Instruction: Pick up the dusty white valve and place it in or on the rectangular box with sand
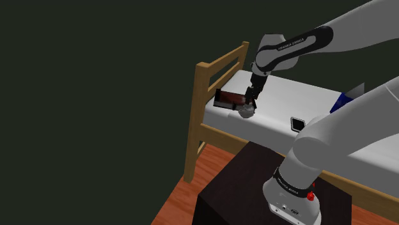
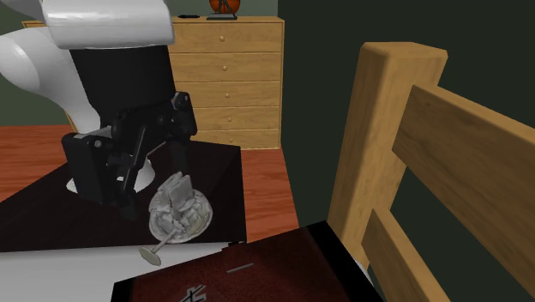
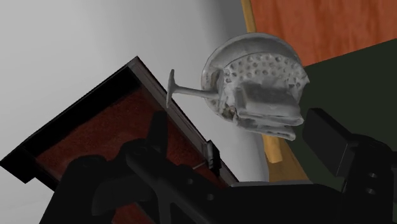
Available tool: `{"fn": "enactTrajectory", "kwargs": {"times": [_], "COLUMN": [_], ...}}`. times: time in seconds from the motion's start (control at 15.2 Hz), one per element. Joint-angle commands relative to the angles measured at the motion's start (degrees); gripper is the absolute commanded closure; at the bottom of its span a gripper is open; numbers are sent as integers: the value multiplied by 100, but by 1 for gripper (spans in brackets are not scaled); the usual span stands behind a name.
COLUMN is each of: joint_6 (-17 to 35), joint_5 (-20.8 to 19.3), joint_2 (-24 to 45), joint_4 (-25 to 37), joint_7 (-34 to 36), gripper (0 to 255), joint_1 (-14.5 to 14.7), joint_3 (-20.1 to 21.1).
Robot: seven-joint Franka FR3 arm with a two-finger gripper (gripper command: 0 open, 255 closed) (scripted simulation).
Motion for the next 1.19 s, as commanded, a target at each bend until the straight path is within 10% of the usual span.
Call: {"fn": "enactTrajectory", "kwargs": {"times": [0.0, 1.12], "joint_6": [-38, -757], "joint_5": [-17, 49], "joint_2": [31, -279], "joint_4": [-53, 360], "joint_7": [10, -15], "gripper": [255, 255], "joint_1": [-11, -38], "joint_3": [-7, 162]}}
